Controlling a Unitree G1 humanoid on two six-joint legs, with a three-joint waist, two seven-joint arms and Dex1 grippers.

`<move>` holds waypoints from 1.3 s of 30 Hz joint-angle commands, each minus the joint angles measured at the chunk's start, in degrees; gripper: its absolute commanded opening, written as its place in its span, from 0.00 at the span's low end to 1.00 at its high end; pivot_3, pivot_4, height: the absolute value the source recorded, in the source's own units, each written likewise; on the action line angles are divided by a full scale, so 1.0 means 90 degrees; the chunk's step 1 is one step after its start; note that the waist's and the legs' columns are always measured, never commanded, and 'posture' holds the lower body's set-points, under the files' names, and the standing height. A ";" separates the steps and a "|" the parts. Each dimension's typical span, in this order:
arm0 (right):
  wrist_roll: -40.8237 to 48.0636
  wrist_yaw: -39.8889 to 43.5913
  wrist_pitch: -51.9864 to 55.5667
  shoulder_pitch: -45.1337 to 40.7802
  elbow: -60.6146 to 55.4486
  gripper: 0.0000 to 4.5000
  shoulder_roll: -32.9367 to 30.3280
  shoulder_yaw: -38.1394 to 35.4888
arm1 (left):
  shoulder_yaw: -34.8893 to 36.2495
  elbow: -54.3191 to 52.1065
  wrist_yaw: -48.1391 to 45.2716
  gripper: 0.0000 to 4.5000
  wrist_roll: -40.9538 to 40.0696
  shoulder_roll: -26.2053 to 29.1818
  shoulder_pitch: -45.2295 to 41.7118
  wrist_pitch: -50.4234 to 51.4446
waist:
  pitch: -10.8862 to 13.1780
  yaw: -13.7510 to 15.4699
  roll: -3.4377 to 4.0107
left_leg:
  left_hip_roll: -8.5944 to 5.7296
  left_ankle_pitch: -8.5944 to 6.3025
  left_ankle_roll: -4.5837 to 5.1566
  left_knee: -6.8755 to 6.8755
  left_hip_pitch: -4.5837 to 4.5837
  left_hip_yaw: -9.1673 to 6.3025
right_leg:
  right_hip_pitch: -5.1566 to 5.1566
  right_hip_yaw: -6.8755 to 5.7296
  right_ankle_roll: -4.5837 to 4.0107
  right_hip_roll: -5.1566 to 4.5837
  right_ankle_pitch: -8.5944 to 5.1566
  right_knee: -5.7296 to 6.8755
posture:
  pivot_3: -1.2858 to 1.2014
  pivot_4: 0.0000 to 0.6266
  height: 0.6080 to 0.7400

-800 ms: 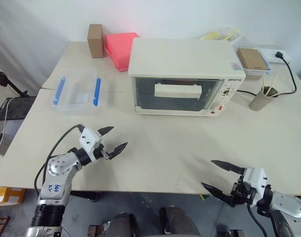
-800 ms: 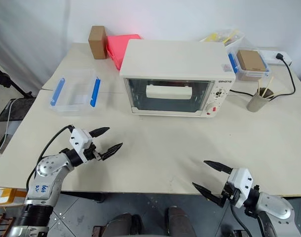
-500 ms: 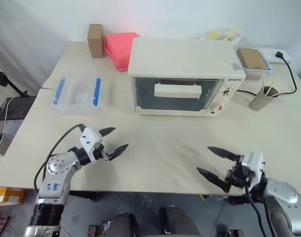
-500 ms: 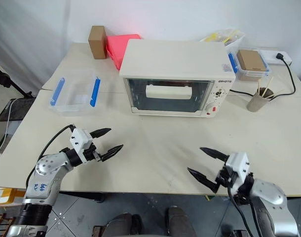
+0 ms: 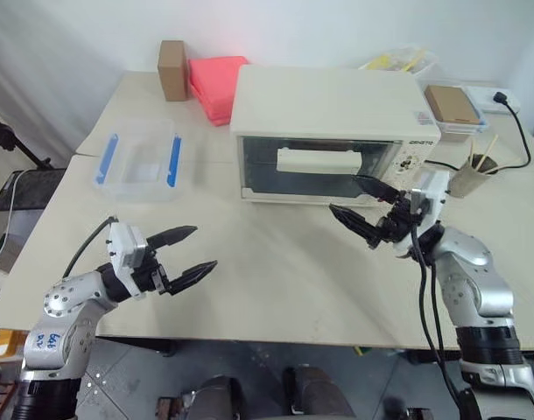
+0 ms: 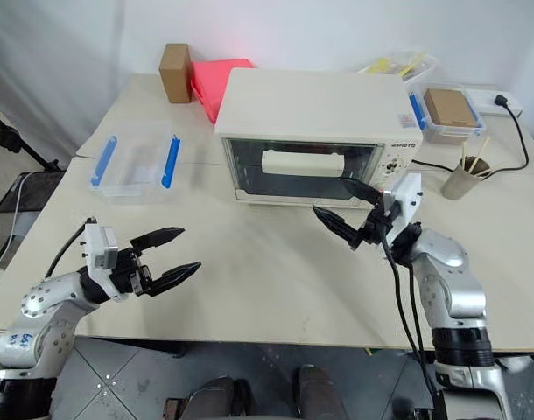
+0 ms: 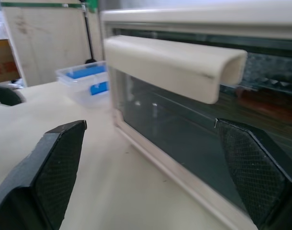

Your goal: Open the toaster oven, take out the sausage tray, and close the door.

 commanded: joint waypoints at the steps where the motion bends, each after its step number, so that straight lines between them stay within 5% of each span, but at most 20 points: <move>1: -0.0067 0.0224 -0.0380 -0.0232 0.0128 1.00 0.0077 -0.0085 | -0.0079 -0.0441 0.0238 0.99 -0.0089 -0.0223 0.0158 -0.0005 | 0.0000 -0.0008 0.0000 | 0.0000 -0.0001 0.0002 0.0002 -0.0002 0.0000 | -0.0001 0.0000 0.0000 0.0000 0.0000 -0.0002 | 0.52 0.24 1.00; 14: -0.0263 0.1299 -0.1123 -0.0012 -0.0185 1.00 0.0012 0.0115 | -0.0148 -0.0503 0.0472 0.99 -0.0060 -0.0491 0.0209 0.0019 | 0.0000 -0.0123 0.0000 | 0.0001 0.0001 -0.0001 0.0004 0.0002 0.0002 | 0.0001 0.0003 0.0000 0.0003 0.0000 0.0009 | 0.52 0.24 1.00; 20: -0.0899 0.2063 -0.2367 0.0845 -0.0236 1.00 -0.0349 0.0406 | 0.0011 -0.0216 0.0154 0.99 -0.0804 -0.0139 -0.0342 0.0951 | 0.0000 -0.0136 0.0000 | 0.0001 0.0001 -0.0001 0.0002 0.0003 0.0000 | 0.0002 0.0001 0.0000 0.0004 0.0000 0.0006 | 0.52 0.24 1.00; 23: -0.0978 0.2022 -0.2585 0.0825 -0.0187 1.00 -0.0320 0.0412 | 0.0297 0.0018 0.0072 0.87 -0.1026 0.0019 -0.0637 0.1134 | 0.0001 -0.0185 0.0002 | 0.0001 0.0004 -0.0005 0.0012 0.0006 0.0002 | 0.0002 0.0004 0.0000 0.0004 0.0000 0.0020 | 0.52 0.24 1.00; 35: -0.1324 0.2155 -0.3245 0.0706 0.0124 1.00 -0.0420 0.0636 | 0.0539 0.1422 -0.0029 0.05 -0.1133 -0.0204 -0.2445 0.0932 | 0.0003 -0.0146 -0.0001 | 0.0003 0.0005 -0.0009 0.0016 0.0009 0.0002 | 0.0004 0.0001 0.0000 0.0006 0.0000 0.0019 | 0.52 0.24 1.00; 39: -0.1369 0.2128 -0.3355 0.0655 0.0221 1.00 -0.0465 0.0618 | -0.0167 0.2544 0.0317 0.00 -0.0090 -0.0868 -0.3431 0.0062 | 0.0004 -0.0126 0.0000 | 0.0004 0.0006 -0.0010 0.0020 0.0008 0.0002 | 0.0001 0.0000 0.0000 0.0009 0.0000 0.0021 | 0.52 0.24 1.00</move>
